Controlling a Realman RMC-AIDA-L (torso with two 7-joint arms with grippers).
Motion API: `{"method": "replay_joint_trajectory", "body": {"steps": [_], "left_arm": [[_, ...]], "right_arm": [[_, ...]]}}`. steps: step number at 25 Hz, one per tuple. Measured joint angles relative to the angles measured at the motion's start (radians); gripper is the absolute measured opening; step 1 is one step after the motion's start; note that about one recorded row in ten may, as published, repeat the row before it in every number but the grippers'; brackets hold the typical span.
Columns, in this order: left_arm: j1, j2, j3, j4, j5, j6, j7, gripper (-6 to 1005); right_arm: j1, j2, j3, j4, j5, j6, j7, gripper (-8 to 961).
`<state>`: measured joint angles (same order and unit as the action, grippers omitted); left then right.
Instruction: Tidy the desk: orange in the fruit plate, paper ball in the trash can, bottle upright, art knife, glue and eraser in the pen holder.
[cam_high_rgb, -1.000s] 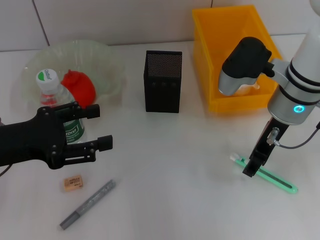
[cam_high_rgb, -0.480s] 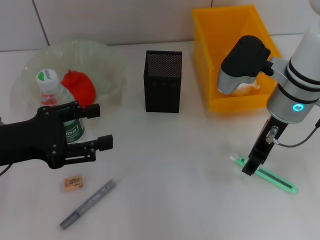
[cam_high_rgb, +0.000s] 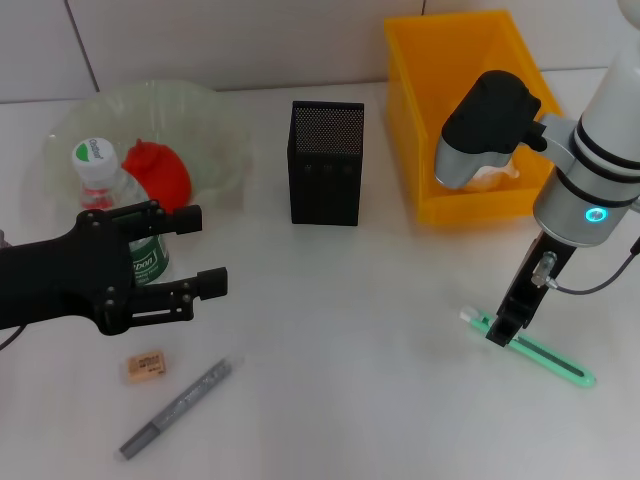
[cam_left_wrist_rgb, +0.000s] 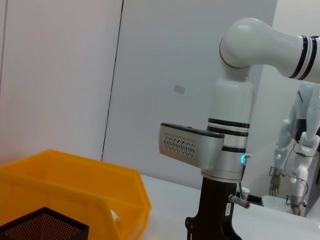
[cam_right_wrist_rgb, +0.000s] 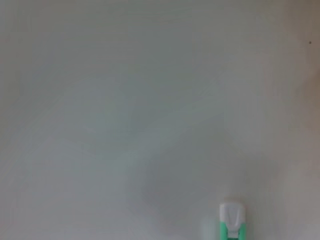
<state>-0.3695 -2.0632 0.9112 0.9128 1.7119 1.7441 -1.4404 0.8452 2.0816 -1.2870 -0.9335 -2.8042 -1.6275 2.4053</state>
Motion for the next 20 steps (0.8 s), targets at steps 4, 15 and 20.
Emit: {"method": "replay_joint_trajectory", "body": {"steps": [4,15,20], "left_arm": [[0.000,0.000,0.000,0.000,0.000,0.000,0.000,798],[0.000,0.000,0.000,0.000,0.000,0.000,0.000,798],[0.000,0.000,0.000,-0.002,0.000,0.000,0.000,798]], "right_arm": [[0.000,0.000,0.000,0.009,0.000,0.000,0.000,428],[0.008,0.000,-0.025,0.014,0.001,0.007,0.018,393],[0.008,0.000,-0.026,0.013,0.000,0.008,0.018,371]]}}
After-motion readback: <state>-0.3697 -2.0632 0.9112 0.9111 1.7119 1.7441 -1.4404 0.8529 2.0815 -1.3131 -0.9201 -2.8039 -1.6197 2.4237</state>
